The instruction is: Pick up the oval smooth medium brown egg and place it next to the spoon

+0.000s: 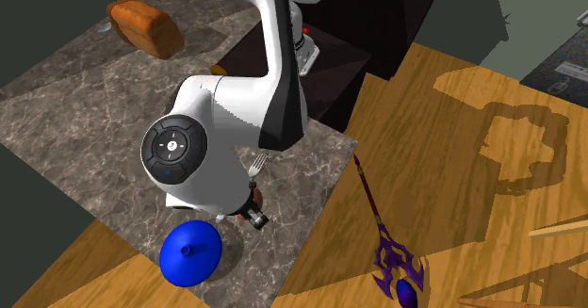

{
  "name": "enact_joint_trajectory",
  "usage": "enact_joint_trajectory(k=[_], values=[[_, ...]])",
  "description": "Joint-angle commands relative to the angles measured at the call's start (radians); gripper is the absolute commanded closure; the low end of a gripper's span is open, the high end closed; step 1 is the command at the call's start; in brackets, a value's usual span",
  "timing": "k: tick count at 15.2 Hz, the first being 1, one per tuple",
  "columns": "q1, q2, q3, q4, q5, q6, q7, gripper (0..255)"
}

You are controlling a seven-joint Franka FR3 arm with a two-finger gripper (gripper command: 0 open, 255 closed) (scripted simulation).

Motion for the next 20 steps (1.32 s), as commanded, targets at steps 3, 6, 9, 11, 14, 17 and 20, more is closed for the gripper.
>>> enact_joint_trajectory(k=[3, 6, 9, 11, 14, 17, 20], values=[[-0.063, -0.117, -0.01, -0.175, 0.034, 0.061, -0.08, 255], [-0.104, -0.196, -0.024, -0.281, 0.058, 0.091, -0.146, 255], [-0.142, -0.271, -0.044, -0.377, 0.079, 0.114, -0.216, 255], [-0.165, -0.317, -0.062, -0.435, 0.091, 0.127, -0.264, 255], [-0.199, -0.382, -0.093, -0.514, 0.103, 0.141, -0.338, 255], [-0.232, -0.442, -0.129, -0.585, 0.108, 0.152, -0.411, 255], [-0.266, -0.495, -0.171, -0.645, 0.104, 0.159, -0.485, 255]])
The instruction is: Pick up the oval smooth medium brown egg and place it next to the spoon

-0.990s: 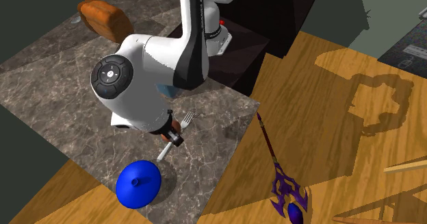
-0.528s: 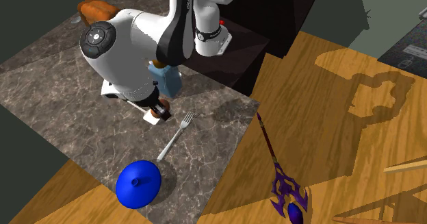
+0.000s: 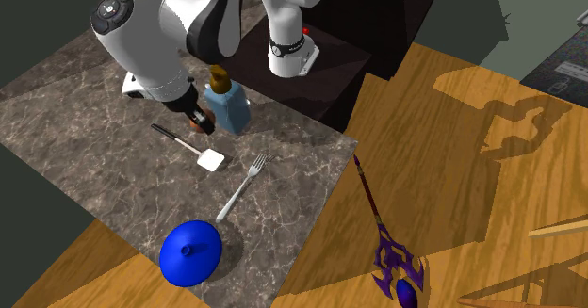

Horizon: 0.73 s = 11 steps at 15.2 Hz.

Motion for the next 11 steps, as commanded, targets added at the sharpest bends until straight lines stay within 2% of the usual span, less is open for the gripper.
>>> enact_joint_trajectory(k=[1, 6, 11], values=[[-0.024, -0.044, -0.029, -0.044, -0.003, 0.0, -0.053, 255], [-0.088, -0.112, -0.109, -0.117, -0.032, 0.005, -0.177, 255], [-0.089, -0.055, -0.109, -0.14, -0.035, 0.084, -0.174, 255]])
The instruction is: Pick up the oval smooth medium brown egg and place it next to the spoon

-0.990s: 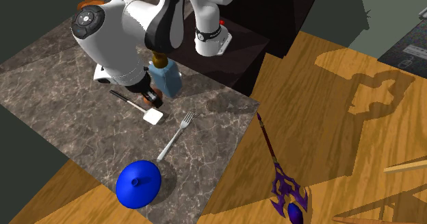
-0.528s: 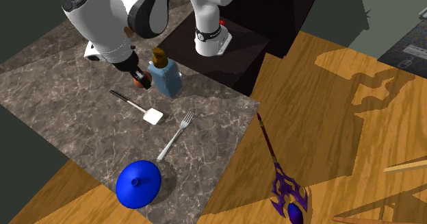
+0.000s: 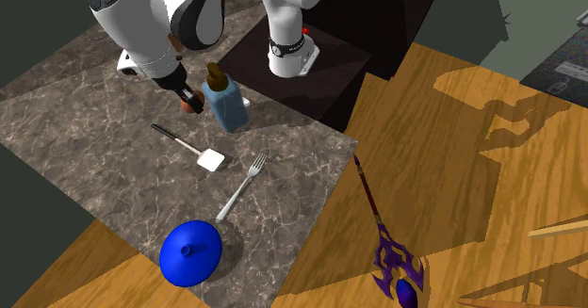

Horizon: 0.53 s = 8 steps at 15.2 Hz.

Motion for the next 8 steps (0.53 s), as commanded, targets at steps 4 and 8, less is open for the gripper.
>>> enact_joint_trajectory(k=[4, 8], values=[[-0.002, 0.058, 0.0, -0.019, -0.004, 0.078, 0.002, 255], [-0.002, 0.112, 0.0, -0.029, -0.008, 0.141, 0.005, 255]])
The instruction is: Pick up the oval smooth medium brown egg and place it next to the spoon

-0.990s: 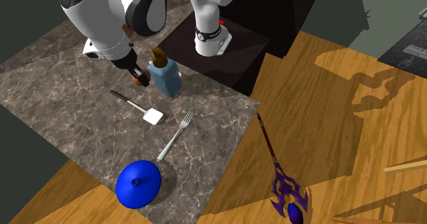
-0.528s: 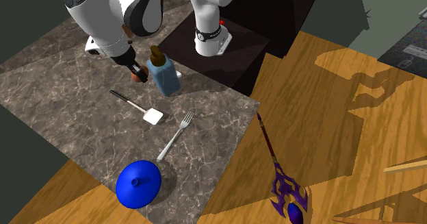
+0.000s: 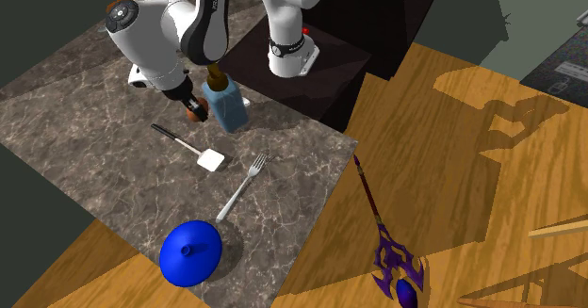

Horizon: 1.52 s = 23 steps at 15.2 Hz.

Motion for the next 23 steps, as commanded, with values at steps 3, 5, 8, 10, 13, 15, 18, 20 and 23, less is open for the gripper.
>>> enact_joint_trajectory(k=[3, 5, 8, 10, 13, 15, 18, 20, 23], values=[[0.0, 0.054, 0.0, -0.007, -0.005, 0.061, 0.004, 255], [-0.001, 0.084, 0.0, -0.009, -0.008, 0.093, 0.007, 255], [-0.001, 0.13, -0.001, -0.009, -0.013, 0.139, 0.011, 255], [-0.001, 0.16, -0.002, -0.008, -0.017, 0.169, 0.014, 255], [-0.001, 0.16, -0.002, -0.008, -0.017, 0.169, 0.014, 255], [-0.001, 0.16, -0.002, -0.008, -0.017, 0.169, 0.014, 255], [-0.001, 0.16, -0.002, -0.008, -0.017, 0.169, 0.014, 255], [-0.001, 0.159, -0.002, -0.008, -0.017, 0.169, 0.014, 0], [-0.001, 0.16, -0.002, -0.008, -0.017, 0.169, 0.014, 0]])
